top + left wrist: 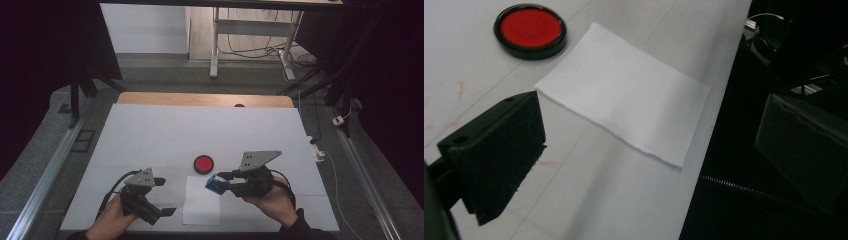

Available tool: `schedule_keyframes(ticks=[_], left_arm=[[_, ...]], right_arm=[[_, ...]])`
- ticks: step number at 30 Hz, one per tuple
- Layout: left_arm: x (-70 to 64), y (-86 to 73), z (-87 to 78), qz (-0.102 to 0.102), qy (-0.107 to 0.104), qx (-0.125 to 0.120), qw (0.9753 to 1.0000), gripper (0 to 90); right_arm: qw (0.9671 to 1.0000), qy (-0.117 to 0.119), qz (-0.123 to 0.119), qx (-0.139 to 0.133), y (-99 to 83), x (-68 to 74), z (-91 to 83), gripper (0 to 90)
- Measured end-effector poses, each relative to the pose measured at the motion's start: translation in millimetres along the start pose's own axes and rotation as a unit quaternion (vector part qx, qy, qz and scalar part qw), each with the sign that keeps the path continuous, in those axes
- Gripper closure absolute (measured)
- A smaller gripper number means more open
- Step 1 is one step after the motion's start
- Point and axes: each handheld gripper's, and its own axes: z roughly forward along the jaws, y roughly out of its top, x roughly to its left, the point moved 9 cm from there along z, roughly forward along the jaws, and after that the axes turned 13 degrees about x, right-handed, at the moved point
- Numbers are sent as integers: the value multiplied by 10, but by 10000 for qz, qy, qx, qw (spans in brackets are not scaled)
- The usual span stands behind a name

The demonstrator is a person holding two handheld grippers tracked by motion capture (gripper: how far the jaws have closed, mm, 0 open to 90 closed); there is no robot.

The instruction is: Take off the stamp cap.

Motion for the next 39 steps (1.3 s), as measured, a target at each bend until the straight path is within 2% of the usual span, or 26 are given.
schedule_keyframes(ticks=[10, 14, 18, 22, 28, 30, 32, 33, 35, 36, 37, 39], left_arm=[[-22, 233, 126, 352, -143, 17, 9993, 0], [-25, 324, 193, 493, -321, -18, 9983, 5], [-24, 370, 255, 601, -386, 6, 9974, 6], [-50, 474, 379, 797, -669, 16, 9946, 3], [-98, 572, 509, 999, -732, 87, 9923, 1], [-125, 620, 556, 1190, -752, 123, 9900, 3], [-141, 636, 570, 1220, -808, 109, 9892, 5], [-156, 657, 593, 1367, -848, 120, 9869, 11], [-168, 666, 607, 1413, -866, 119, 9861, 23], [-192, 678, 625, 1507, -870, 111, 9847, 34], [-192, 678, 625, 1507, -870, 111, 9847, 53], [-216, 676, 631, 1612, -879, 101, 9829, 72]], right_arm=[[9999, 53, 39, -79, 19, 3, -32, 709], [9999, 122, -6, -92, 23, 24, -26, 709], [9998, 166, -35, -87, 25, 37, -16, 709], [9997, 220, -57, -80, 25, 52, -9, 709], [9995, 302, -97, -92, 26, 75, 3, 709], [9994, 328, -99, -84, 24, 79, 7, 709], [9992, 363, -112, -80, 21, 84, 14, 709], [9991, 390, -119, -86, 20, 89, 22, 709], [9990, 425, -135, -56, 13, 100, 40, 710], [9990, 428, -138, -42, 10, 105, 50, 710], [9989, 448, -154, -23, 6, 112, 59, 709], [9988, 471, -166, -12, 4, 119, 69, 709]])
